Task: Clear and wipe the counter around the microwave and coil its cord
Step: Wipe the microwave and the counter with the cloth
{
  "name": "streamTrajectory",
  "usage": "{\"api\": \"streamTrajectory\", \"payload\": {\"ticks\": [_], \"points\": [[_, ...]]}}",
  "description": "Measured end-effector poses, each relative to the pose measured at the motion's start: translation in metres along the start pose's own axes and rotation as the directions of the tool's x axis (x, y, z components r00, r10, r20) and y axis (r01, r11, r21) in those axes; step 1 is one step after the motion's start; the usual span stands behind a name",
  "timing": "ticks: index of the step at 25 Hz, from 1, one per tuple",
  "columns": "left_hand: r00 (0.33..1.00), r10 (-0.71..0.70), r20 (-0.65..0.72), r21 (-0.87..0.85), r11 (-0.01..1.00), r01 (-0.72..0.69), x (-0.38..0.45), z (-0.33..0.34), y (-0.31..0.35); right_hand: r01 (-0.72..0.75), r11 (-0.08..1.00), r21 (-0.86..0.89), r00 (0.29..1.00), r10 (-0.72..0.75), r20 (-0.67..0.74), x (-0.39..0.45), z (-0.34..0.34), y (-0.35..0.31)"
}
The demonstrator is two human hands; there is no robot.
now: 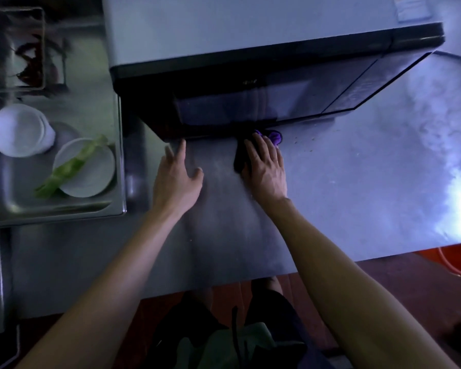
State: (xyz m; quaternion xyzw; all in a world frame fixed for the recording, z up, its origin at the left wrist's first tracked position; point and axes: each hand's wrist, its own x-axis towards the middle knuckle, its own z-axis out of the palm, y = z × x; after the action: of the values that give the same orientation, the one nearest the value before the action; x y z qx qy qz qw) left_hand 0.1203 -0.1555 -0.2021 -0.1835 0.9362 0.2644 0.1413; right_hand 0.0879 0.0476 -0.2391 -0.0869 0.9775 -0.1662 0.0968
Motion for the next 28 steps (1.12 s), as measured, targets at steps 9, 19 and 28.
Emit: {"api": "streamTrajectory", "payload": {"ticks": [9,19,28], "points": [[0.943,0.306,0.132,0.099,0.942,-0.320,0.007,0.049,0.088,-0.089,0.996,0.029,0.994,0.091,-0.055,0.004,-0.025,0.076],[0.898,0.392,0.202,0.145,0.895,-0.423,0.001,0.108,0.164,-0.157,0.987,0.047,0.975,0.162,-0.153,0.008,-0.057,0.186],[0.916,0.364,0.169,0.116,0.915,-0.386,-0.019,0.119,0.164,-0.211,0.976,0.060,0.975,0.215,-0.062,0.025,-0.072,0.234]]}}
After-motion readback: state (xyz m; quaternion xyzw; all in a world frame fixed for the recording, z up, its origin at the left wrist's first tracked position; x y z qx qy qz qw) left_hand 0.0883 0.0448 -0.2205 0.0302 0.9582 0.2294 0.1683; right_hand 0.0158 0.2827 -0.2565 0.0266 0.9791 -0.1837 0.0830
